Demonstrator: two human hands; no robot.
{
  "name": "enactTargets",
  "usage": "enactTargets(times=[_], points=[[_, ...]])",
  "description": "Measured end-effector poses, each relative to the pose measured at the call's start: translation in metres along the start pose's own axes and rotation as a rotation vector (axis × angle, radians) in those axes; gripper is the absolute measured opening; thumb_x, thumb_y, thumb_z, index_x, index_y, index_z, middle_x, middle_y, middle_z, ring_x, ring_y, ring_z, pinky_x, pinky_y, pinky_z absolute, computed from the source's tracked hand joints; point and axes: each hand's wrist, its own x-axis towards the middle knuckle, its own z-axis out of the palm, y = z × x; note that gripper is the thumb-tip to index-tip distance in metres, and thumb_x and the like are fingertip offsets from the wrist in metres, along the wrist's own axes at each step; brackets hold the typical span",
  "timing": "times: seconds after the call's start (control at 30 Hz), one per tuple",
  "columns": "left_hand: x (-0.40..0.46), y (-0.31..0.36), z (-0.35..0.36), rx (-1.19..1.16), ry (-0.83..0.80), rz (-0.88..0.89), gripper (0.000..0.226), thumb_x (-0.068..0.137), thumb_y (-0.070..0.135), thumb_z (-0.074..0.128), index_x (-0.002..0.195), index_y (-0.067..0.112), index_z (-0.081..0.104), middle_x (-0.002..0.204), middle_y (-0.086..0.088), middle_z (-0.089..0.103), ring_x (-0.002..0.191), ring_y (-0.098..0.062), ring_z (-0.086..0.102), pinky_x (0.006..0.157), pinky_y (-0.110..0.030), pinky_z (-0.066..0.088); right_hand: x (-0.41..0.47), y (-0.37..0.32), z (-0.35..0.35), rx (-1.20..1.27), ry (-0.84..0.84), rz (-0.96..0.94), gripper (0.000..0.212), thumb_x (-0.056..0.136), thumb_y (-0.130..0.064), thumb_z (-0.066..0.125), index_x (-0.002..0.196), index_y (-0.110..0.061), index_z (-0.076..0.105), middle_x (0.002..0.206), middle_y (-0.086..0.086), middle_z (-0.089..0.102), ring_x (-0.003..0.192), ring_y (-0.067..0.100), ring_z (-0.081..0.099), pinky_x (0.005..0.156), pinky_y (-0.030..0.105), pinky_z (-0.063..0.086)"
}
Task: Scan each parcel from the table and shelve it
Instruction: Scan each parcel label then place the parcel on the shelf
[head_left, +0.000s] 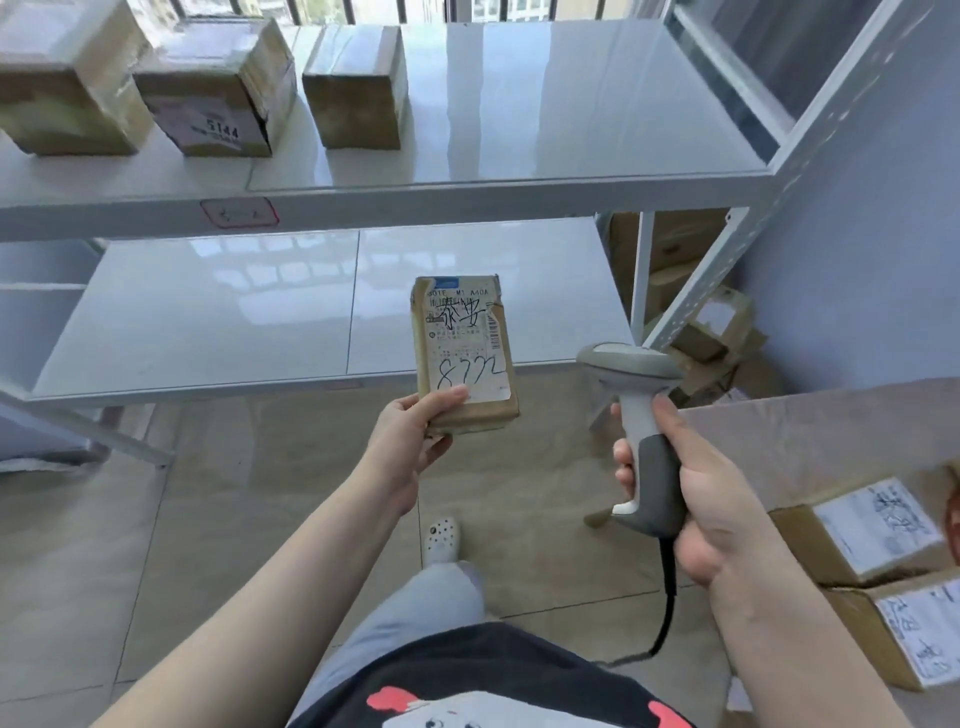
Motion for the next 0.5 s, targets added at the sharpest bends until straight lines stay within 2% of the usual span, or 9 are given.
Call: enactTargets(times=[0.07, 0.13, 0.23, 0.4, 0.5], points=[[0.018, 0.019, 0.013, 0.014, -0.053, 0.024, 0.081, 0.053, 0.039, 0.087, 0.123, 0.007, 0.063, 0.101, -0.001, 0.073, 0.084, -0.009, 0.066, 0.074, -0.025, 0.054, 0.014, -0.013, 0.000, 0.038, 0.002, -0.012, 0.041, 0.089, -0.053, 0.055, 0.107, -0.019, 0.071, 0.068, 0.000, 0.061, 0.055, 0.011, 0.053, 0.058, 0.027, 0.043], [0.036, 0.040, 0.027, 0.025, -0.087, 0.057, 0.092, 0.047, 0.044, 0.087, 0.126, 0.005, 0.060, 0.105, -0.004, 0.073, 0.089, -0.011, 0.067, 0.077, -0.027, 0.054, 0.028, -0.027, 0.003, 0.085, -0.006, -0.032, 0.051, 0.082, -0.056, 0.059, 0.112, -0.016, 0.070, 0.070, 0.001, 0.062, 0.056, 0.010, 0.055, 0.058, 0.023, 0.048], [0.064, 0.079, 0.049, 0.034, -0.151, 0.108, 0.076, 0.053, 0.040, 0.084, 0.118, 0.005, 0.063, 0.100, -0.002, 0.072, 0.090, -0.013, 0.066, 0.082, -0.028, 0.053, 0.052, -0.053, 0.010, 0.145, 0.002, -0.089, 0.055, 0.080, -0.054, 0.060, 0.116, -0.013, 0.068, 0.073, 0.003, 0.062, 0.057, 0.010, 0.055, 0.057, 0.020, 0.050], [0.112, 0.155, 0.080, 0.080, -0.257, 0.223, 0.059, 0.053, 0.043, 0.081, 0.103, 0.016, 0.065, 0.081, 0.013, 0.073, 0.086, -0.010, 0.062, 0.083, -0.025, 0.044, 0.093, -0.101, 0.037, 0.215, -0.001, -0.176, 0.044, 0.092, -0.049, 0.054, 0.115, -0.014, 0.068, 0.073, 0.002, 0.060, 0.057, 0.009, 0.055, 0.056, 0.018, 0.050], [0.145, 0.192, 0.089, 0.113, -0.254, 0.284, 0.069, 0.054, 0.042, 0.084, 0.113, 0.011, 0.065, 0.084, 0.011, 0.074, 0.079, -0.006, 0.064, 0.072, -0.018, 0.043, 0.117, -0.128, 0.056, 0.223, 0.006, -0.234, 0.041, 0.092, -0.048, 0.056, 0.110, -0.014, 0.070, 0.074, 0.002, 0.062, 0.058, 0.008, 0.056, 0.055, 0.018, 0.050]])
